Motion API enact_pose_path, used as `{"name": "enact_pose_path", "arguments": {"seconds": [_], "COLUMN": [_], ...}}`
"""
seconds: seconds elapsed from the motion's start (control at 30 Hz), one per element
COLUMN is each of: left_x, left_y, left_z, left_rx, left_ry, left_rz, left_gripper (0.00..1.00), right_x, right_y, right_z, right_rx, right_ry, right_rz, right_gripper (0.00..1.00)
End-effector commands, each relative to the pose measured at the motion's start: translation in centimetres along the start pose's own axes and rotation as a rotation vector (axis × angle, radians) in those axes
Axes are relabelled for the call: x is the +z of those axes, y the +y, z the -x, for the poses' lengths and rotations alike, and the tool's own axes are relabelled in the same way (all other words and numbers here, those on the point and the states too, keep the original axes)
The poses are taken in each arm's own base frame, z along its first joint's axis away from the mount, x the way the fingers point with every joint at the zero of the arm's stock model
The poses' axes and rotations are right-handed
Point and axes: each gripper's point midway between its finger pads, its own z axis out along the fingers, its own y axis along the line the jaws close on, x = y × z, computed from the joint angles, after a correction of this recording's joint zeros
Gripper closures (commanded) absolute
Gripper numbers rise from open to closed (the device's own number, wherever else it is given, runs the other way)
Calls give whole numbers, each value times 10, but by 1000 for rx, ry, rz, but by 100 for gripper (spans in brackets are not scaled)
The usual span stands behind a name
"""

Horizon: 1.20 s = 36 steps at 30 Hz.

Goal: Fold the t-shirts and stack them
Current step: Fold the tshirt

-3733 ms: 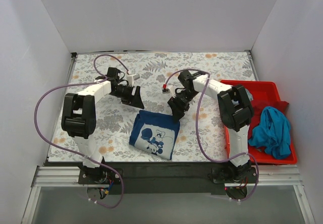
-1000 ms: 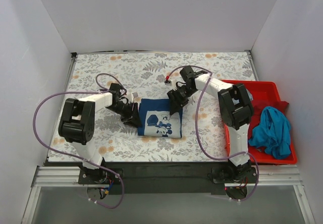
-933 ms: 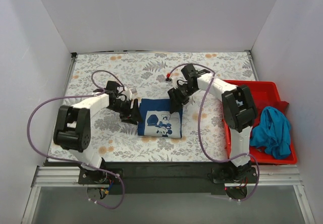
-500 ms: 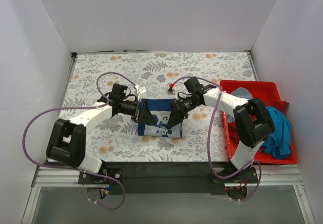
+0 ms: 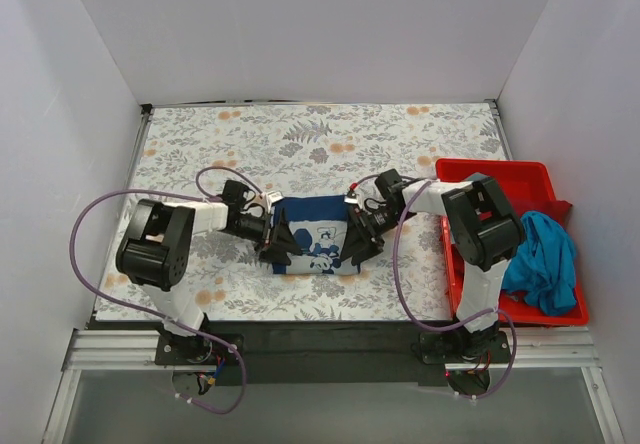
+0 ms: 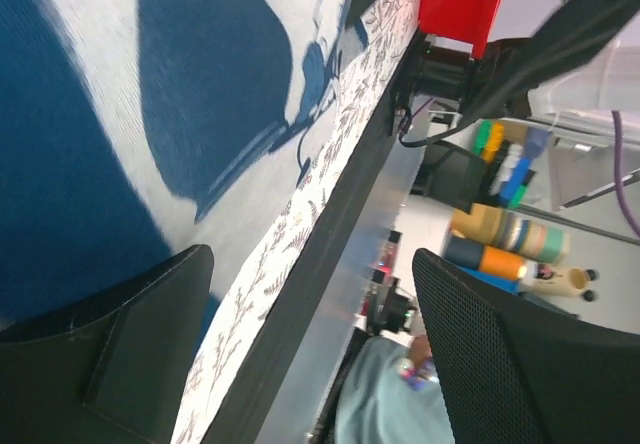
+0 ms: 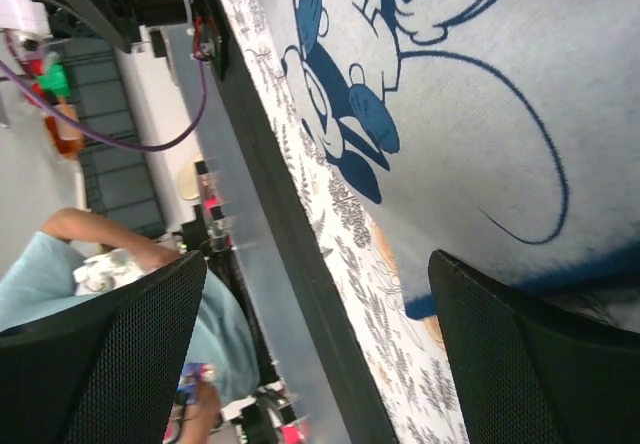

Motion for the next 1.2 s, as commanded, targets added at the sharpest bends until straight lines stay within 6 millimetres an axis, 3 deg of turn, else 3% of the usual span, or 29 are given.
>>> {"name": "enact_pose_path", "arguments": {"seconds": [0.0, 0.03, 0.07, 0.13, 0.17, 0.27, 0.3, 0.37, 0.47, 0.53, 0.67, 0.8, 0.93, 0.97, 1.1, 1.17], "left_x": [-24, -29, -37, -43, -42, -38, -30, -26, -17, -11, -8, -17, -50, -65, -97, -99], "left_y": [-26, -41, -63, -86, -90, -92, -78, -71, -48, -24, 1, 8, -20, -42, -66, -75], "left_z": [13, 20, 26, 46, 53, 82, 91, 113, 134, 139, 145, 148, 153, 154, 157, 151], "left_rx": [199, 263, 342, 407, 410, 405, 357, 310, 272, 216, 166, 150, 256, 331, 497, 603], "left_ry": [-53, -80, -122, -182, -195, -261, -266, -304, -334, -341, -351, -370, -444, -492, -557, -513], "left_rz": [-7, -24, -38, -44, -41, -24, -6, 12, 52, 98, 128, 121, 110, 124, 331, 483], "left_gripper": [19, 18, 17, 16, 16, 18, 19, 21, 25, 25, 29, 30, 28, 27, 17, 15], "right_x": [-17, -23, -28, -38, -43, -47, -41, -37, -42, -41, -48, -61, -87, -97, -114, -125], "right_y": [8, 29, 40, 57, 66, 67, 54, 38, 15, -8, -53, -66, -48, -31, -1, 21], "right_z": [26, 42, 51, 73, 89, 119, 125, 141, 156, 161, 159, 163, 183, 191, 197, 195], "right_rx": [-165, -228, -274, -361, -406, -452, -430, -384, -353, -317, -235, -254, -340, -386, -439, -470], "right_ry": [-54, -84, -105, -164, -192, -234, -224, -230, -249, -247, -248, -270, -331, -357, -411, -449], "right_rz": [-83, -50, -47, -73, -83, -116, -117, -131, -166, -188, -234, -273, -331, -346, -407, -438], "right_gripper": [2, 2, 2, 2, 2, 2, 2, 2, 2, 2, 2, 2, 2, 2, 2, 2]}}
